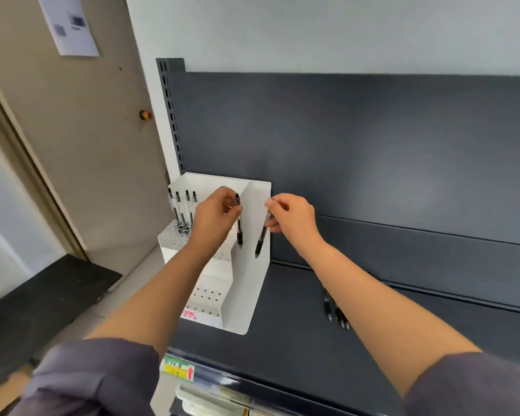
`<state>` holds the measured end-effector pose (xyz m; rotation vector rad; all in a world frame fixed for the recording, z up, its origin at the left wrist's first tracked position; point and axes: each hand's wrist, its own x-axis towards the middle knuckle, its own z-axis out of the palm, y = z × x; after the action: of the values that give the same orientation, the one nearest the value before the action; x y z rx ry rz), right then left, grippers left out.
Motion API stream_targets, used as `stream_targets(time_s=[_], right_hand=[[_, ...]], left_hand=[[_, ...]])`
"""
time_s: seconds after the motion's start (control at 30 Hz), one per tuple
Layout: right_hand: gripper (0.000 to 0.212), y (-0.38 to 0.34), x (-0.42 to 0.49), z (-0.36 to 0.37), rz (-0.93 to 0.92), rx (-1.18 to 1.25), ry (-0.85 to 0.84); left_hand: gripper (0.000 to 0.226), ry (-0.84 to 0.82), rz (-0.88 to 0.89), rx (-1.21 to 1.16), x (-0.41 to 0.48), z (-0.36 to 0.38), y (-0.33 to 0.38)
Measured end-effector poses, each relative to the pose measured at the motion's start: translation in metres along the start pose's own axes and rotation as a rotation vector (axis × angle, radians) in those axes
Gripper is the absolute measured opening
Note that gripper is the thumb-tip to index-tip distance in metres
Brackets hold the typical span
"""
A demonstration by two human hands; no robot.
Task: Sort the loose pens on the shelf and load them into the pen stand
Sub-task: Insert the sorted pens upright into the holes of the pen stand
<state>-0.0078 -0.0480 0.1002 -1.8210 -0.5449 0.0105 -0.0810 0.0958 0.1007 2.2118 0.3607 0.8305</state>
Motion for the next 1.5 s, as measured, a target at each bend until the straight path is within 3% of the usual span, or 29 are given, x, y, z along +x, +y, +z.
stream_targets(time_s=[0.1, 0.3, 0.6, 0.97, 1.23, 1.5], right_hand=[[0.022, -0.015, 0.017, 0.017, -0.046, 0.048, 0.011], [0.016, -0.027, 0.045, 0.060, -0.153, -0.008, 0.065], [0.015, -0.023, 0.064, 0.104, -0.118, -0.054, 0.062], [0.020, -0.018, 0.075, 0.130, -0.257, -0.613, -0.095], [0.024, -0.011, 0.072, 0.136, -0.271, -0.751, 0.010], [0.028, -0.012, 0.066, 0.139, -0.189, -0.769, -0.035]], left_hand=[[0.024, 0.046, 0.019, -0.026, 0.024, -0.025, -0.013], [0.020, 0.023, 0.130, 0.111, 0.062, -0.045, -0.047], [0.022, -0.057, 0.242, 0.210, 0.080, -0.042, -0.086], [0.010, 0.026, 0.361, 0.490, 0.071, -0.034, -0.108], [0.019, -0.039, 0.281, 0.530, 0.079, -0.040, -0.112], [0.023, 0.002, 0.252, 0.447, 0.079, -0.034, -0.109]])
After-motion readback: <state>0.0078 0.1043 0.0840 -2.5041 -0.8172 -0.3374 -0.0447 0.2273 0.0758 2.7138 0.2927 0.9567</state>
